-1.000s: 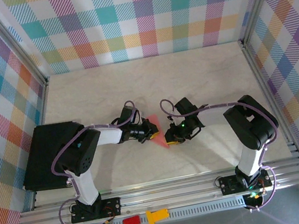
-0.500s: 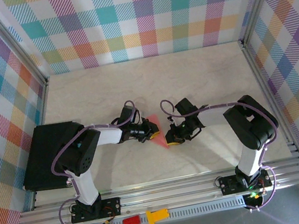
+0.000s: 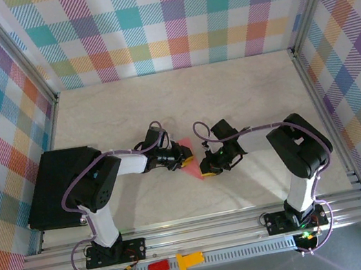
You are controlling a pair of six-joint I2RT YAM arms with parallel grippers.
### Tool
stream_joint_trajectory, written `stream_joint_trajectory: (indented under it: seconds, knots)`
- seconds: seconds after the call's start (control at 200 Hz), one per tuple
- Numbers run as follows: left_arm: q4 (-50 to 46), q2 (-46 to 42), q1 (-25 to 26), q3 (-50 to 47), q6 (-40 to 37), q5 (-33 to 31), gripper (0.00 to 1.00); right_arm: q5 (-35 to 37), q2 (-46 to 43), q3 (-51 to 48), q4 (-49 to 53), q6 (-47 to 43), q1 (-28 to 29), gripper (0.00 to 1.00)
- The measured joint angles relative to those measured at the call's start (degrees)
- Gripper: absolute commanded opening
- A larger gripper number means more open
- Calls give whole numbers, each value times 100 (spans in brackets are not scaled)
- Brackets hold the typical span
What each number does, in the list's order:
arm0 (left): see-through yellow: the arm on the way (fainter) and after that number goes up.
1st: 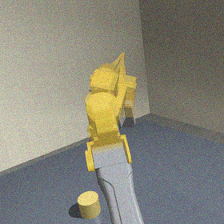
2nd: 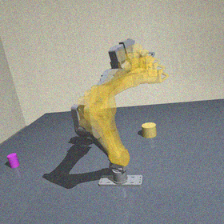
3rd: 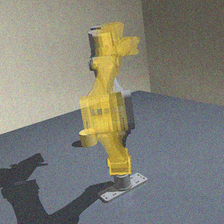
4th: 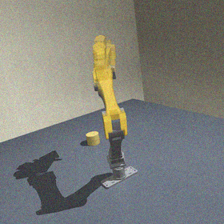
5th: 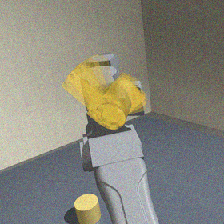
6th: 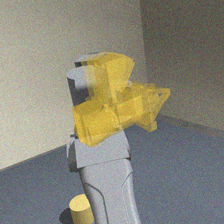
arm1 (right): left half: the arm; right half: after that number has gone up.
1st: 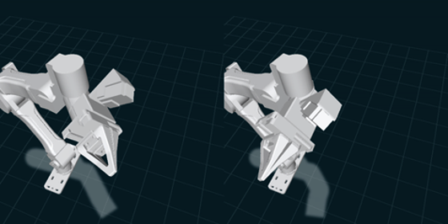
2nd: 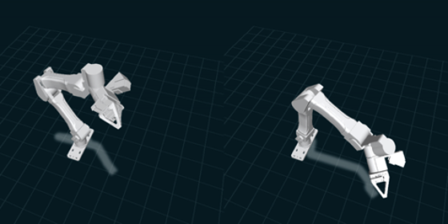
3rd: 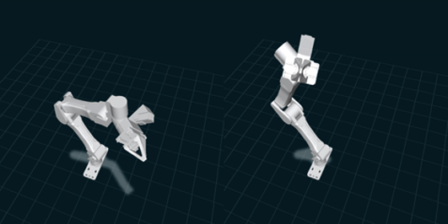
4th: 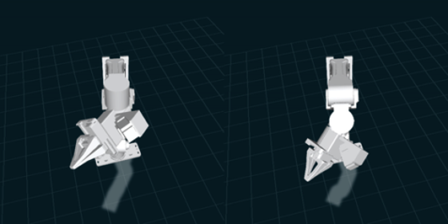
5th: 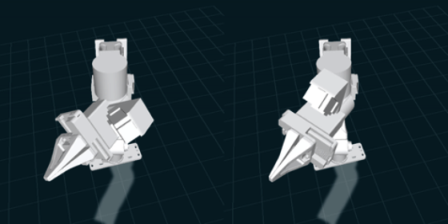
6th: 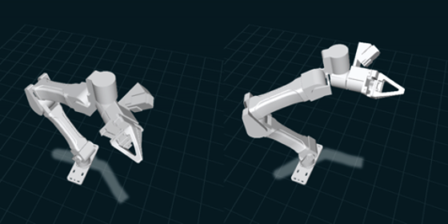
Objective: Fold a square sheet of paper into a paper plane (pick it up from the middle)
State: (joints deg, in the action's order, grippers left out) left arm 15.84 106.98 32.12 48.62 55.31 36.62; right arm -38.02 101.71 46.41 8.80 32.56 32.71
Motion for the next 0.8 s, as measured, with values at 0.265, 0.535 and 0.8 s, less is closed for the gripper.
stream_joint_trajectory:
  seconds: [0.265, 0.535, 0.8]
  knots:
    - [87, -22, 2, 0, 81, 44, 23, -20, 59, 0, -20, -7, 0, 11]
    - [103, 15, 0, -2, 87, 44, 23, -4, 68, 11, -4, -44, 7, 16]
    - [153, 55, 2, -4, 107, 44, 23, 514, -409, 7, 140, -50, 105, 29]
